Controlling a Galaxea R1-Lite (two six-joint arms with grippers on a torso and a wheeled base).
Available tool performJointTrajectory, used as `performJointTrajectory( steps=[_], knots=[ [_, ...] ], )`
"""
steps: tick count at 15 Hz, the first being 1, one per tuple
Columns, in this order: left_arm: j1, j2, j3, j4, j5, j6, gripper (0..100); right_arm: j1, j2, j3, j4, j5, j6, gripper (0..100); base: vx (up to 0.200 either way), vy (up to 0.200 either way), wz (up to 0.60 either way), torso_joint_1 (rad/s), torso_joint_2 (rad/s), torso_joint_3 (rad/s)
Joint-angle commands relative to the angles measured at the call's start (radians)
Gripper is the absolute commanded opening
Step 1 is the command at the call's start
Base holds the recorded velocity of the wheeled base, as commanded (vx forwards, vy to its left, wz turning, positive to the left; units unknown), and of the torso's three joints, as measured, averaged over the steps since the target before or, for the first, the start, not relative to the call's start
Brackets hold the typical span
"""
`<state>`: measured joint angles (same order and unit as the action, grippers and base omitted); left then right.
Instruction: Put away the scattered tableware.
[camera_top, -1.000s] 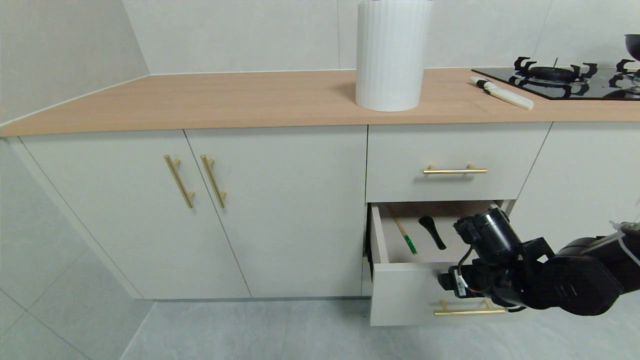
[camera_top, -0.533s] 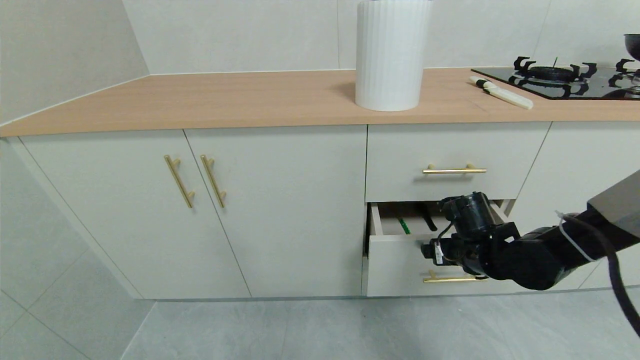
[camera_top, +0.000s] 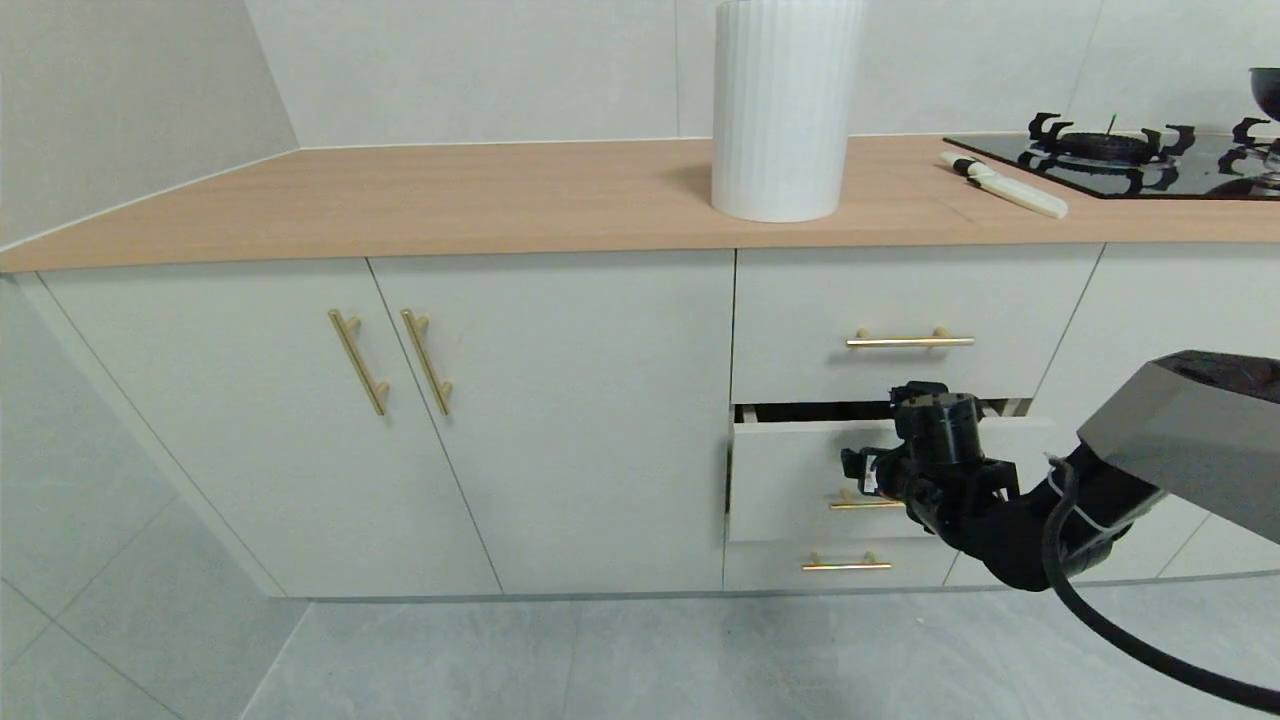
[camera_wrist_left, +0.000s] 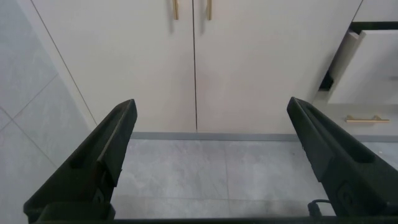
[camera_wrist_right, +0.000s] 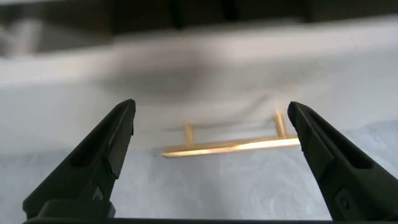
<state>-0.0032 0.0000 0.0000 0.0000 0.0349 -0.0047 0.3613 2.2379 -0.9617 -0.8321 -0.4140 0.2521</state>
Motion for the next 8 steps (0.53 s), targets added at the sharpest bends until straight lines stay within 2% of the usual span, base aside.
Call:
performJointTrajectory(
  steps=[1,8],
  knots=[
    [0.0,0.0,0.0,0.0,0.0,-0.001,100,-0.019,0.046,-0.012,-0.025,-0.008,-0.001,100,0.0,0.0,0.0,0.0,0.0,0.0],
    [0.0,0.0,0.0,0.0,0.0,-0.001,100,-0.047,0.131,-0.075,-0.143,-0.04,-0.001,100,0.0,0.0,0.0,0.0,0.0,0.0]
  ],
)
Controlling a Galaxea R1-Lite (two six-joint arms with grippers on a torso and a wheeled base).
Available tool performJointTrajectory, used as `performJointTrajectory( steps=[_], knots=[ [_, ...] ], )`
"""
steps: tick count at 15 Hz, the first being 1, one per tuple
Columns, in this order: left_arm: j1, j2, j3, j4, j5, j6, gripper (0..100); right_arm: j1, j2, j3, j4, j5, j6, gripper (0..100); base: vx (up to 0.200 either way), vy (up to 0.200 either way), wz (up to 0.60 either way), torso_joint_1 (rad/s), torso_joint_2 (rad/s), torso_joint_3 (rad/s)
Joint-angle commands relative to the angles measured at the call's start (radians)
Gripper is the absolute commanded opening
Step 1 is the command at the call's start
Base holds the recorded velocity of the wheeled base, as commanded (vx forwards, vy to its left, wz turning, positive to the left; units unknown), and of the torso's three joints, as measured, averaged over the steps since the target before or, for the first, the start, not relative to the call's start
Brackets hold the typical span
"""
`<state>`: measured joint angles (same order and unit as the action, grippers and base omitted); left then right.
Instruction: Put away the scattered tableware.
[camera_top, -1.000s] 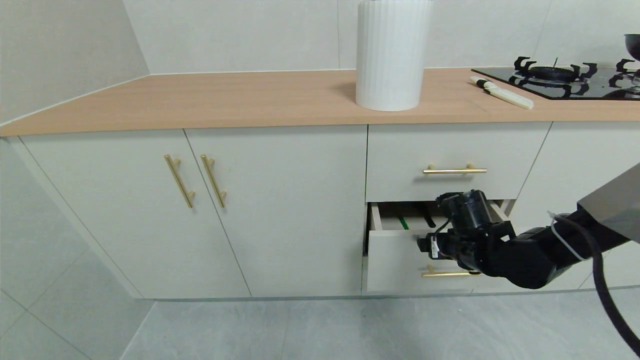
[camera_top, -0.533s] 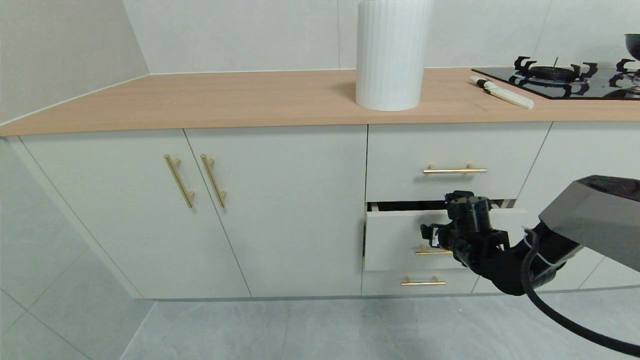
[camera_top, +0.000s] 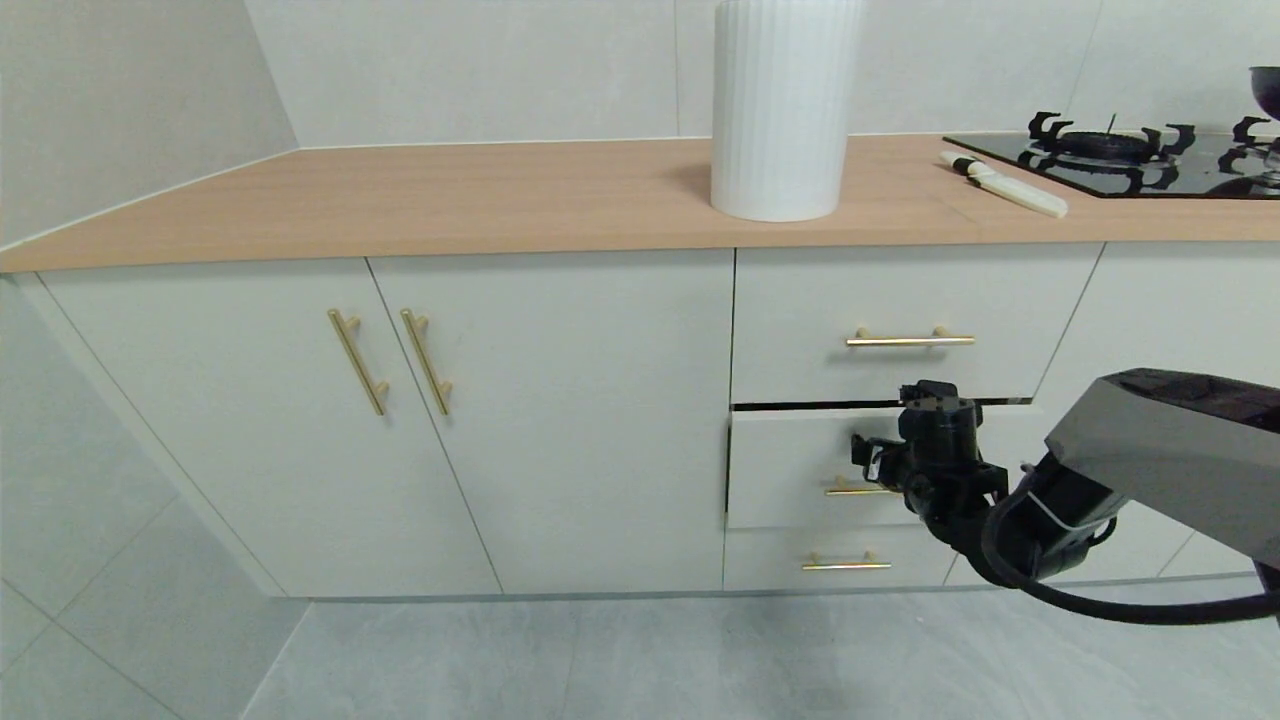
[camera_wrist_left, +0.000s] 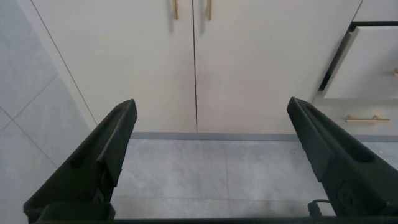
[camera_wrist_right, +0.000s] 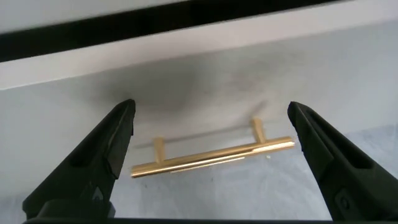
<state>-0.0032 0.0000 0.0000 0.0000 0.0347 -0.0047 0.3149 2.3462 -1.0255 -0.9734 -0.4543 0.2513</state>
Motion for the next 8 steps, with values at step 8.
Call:
performJointTrajectory(
  steps=[8],
  knots=[
    [0.0,0.0,0.0,0.0,0.001,0.0,100,-0.045,0.114,-0.122,-0.077,-0.038,-0.001,100,0.0,0.0,0.0,0.0,0.0,0.0]
  ],
)
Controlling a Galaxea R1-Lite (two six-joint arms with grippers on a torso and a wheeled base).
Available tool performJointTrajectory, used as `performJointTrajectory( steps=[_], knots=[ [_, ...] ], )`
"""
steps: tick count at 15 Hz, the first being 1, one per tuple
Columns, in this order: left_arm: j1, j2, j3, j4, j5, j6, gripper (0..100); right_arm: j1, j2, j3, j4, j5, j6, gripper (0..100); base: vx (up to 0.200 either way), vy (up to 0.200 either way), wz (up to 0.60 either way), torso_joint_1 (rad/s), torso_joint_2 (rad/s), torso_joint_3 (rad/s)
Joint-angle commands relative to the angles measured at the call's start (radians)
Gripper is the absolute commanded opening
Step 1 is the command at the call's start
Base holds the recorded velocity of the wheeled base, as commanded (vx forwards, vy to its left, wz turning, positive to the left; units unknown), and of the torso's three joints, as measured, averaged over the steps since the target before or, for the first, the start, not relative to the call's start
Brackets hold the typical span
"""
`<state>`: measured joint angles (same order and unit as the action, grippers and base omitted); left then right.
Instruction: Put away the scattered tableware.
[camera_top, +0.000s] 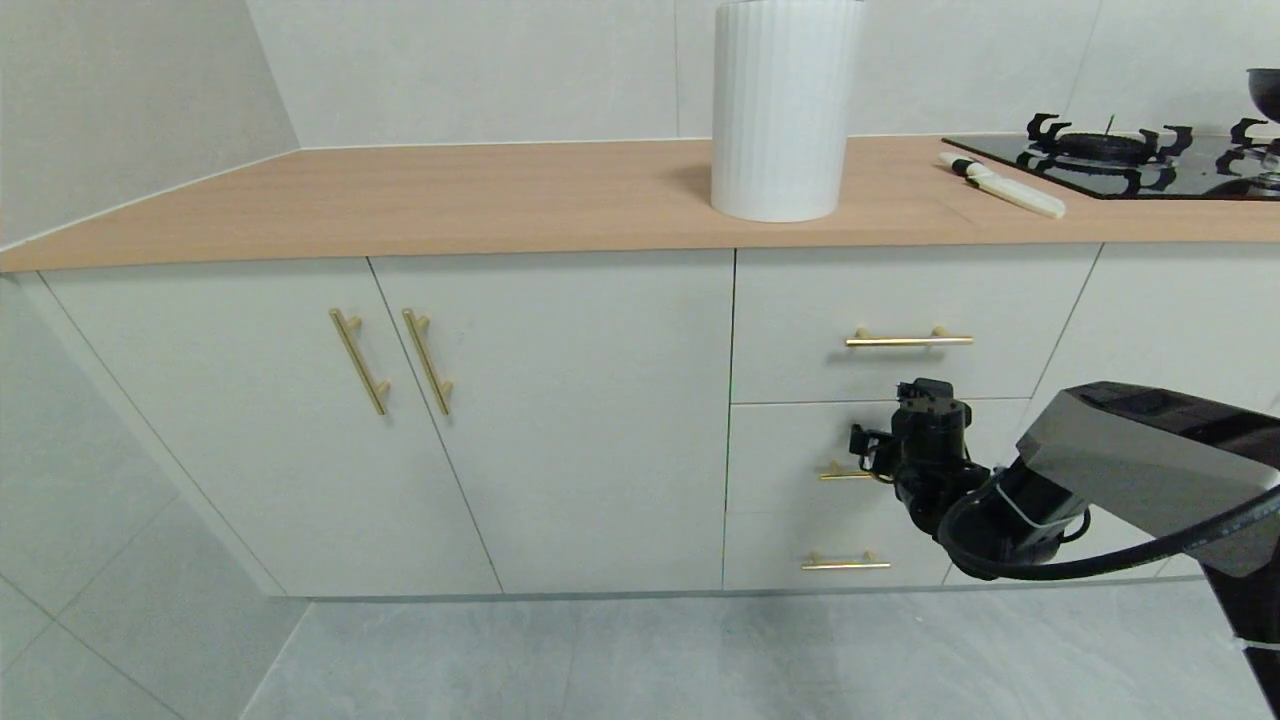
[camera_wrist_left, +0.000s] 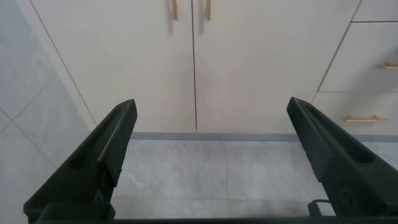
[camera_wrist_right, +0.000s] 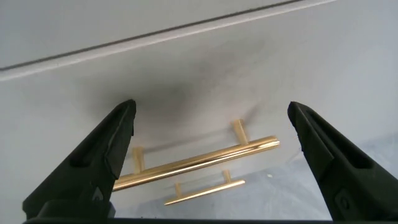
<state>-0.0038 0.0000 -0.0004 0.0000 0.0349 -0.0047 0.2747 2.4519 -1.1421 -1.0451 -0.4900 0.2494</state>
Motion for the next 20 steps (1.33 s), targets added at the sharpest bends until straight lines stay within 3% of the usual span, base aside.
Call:
performJointTrajectory(
  steps=[1,4,7,10,14,15,19,20],
  knots=[
    [0.001,0.0,0.0,0.0,0.0,0.0,100,-0.003,0.002,0.001,-0.006,-0.002,0.002,100,0.0,0.0,0.0,0.0,0.0,0.0],
    [0.001,0.0,0.0,0.0,0.0,0.0,100,-0.002,-0.028,0.028,-0.006,-0.001,0.002,100,0.0,0.0,0.0,0.0,0.0,0.0],
    [0.001,0.0,0.0,0.0,0.0,-0.001,100,0.006,-0.214,0.237,0.057,0.126,-0.021,100,0.0,0.0,0.0,0.0,0.0,0.0],
    [0.001,0.0,0.0,0.0,0.0,-0.001,100,0.052,-0.41,0.303,0.269,0.157,-0.019,100,0.0,0.0,0.0,0.0,0.0,0.0],
    [0.001,0.0,0.0,0.0,0.0,0.0,100,0.143,-0.892,0.38,0.637,0.148,-0.024,100,0.0,0.0,0.0,0.0,0.0,0.0],
    [0.001,0.0,0.0,0.0,0.0,-0.001,100,0.147,-0.952,0.394,0.671,0.146,-0.025,100,0.0,0.0,0.0,0.0,0.0,0.0],
    [0.001,0.0,0.0,0.0,0.0,0.0,100,0.209,-1.257,0.57,0.705,-0.055,-0.065,100,0.0,0.0,0.0,0.0,0.0,0.0],
    [0.001,0.0,0.0,0.0,0.0,-0.001,100,0.202,-1.335,0.611,0.706,-0.059,-0.084,100,0.0,0.0,0.0,0.0,0.0,0.0]
  ],
)
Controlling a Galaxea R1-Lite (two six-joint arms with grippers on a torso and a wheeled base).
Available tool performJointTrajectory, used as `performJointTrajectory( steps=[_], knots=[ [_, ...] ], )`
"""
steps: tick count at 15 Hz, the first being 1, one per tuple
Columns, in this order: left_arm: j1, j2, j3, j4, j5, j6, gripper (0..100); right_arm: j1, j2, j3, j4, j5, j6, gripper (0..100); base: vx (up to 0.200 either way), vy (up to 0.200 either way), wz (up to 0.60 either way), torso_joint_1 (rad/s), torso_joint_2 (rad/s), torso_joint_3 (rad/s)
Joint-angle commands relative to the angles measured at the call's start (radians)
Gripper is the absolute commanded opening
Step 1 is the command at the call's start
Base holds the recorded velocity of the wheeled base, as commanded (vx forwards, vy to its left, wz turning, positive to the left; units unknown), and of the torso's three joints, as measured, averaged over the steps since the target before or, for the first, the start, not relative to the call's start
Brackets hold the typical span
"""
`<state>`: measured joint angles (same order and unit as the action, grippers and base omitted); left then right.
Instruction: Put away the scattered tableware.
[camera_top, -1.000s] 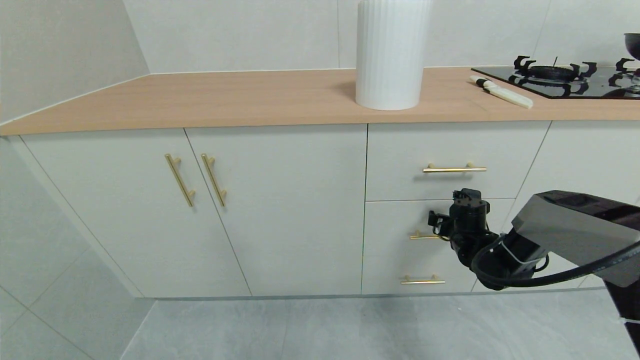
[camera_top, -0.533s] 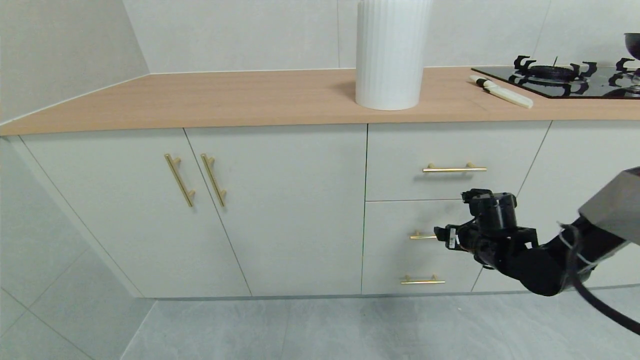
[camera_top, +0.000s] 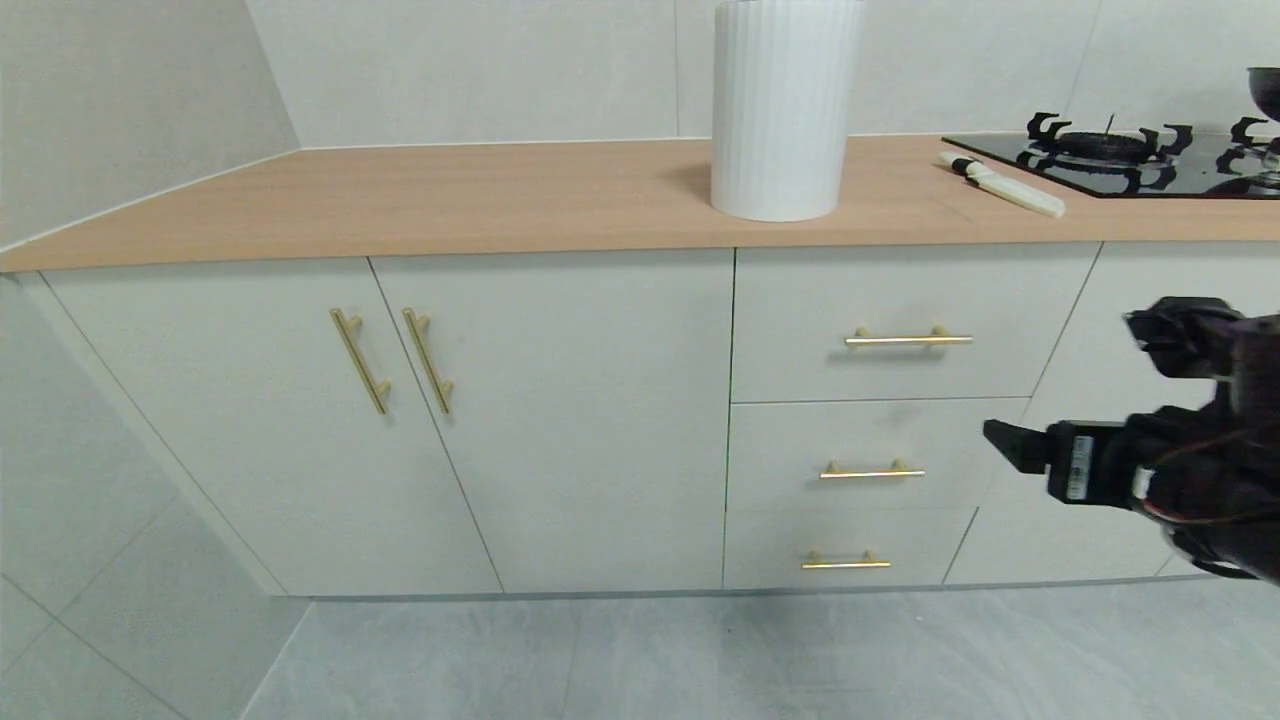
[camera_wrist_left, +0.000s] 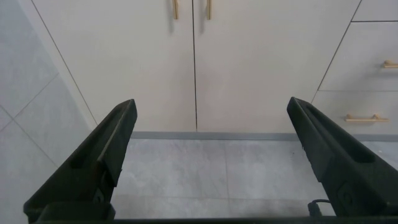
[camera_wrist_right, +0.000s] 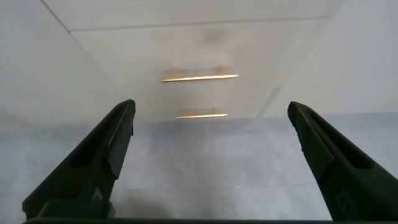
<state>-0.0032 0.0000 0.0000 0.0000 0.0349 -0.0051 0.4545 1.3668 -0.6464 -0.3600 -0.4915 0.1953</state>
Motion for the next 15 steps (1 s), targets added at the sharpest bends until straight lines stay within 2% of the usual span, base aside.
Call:
performJointTrajectory(
  steps=[1,5,7,10,12,15],
  knots=[
    [0.0,0.0,0.0,0.0,0.0,-0.001,100,0.018,-0.299,0.136,0.021,-0.056,-0.04,100,0.0,0.0,0.0,0.0,0.0,0.0],
    [0.0,0.0,0.0,0.0,0.0,0.001,100,-0.149,-0.615,0.225,0.023,-0.036,-0.169,100,0.0,0.0,0.0,0.0,0.0,0.0],
    [0.0,0.0,0.0,0.0,0.0,0.001,100,-0.192,-0.706,0.249,0.046,-0.036,-0.22,100,0.0,0.0,0.0,0.0,0.0,0.0],
    [0.0,0.0,0.0,0.0,0.0,-0.001,100,-0.341,-1.039,0.243,0.322,-0.045,-0.341,100,0.0,0.0,0.0,0.0,0.0,0.0],
    [0.0,0.0,0.0,0.0,0.0,0.001,100,-0.365,-1.181,0.244,0.435,-0.038,-0.356,100,0.0,0.0,0.0,0.0,0.0,0.0],
    [0.0,0.0,0.0,0.0,0.0,0.001,100,-0.378,-1.275,0.249,0.526,-0.048,-0.352,100,0.0,0.0,0.0,0.0,0.0,0.0]
  ],
)
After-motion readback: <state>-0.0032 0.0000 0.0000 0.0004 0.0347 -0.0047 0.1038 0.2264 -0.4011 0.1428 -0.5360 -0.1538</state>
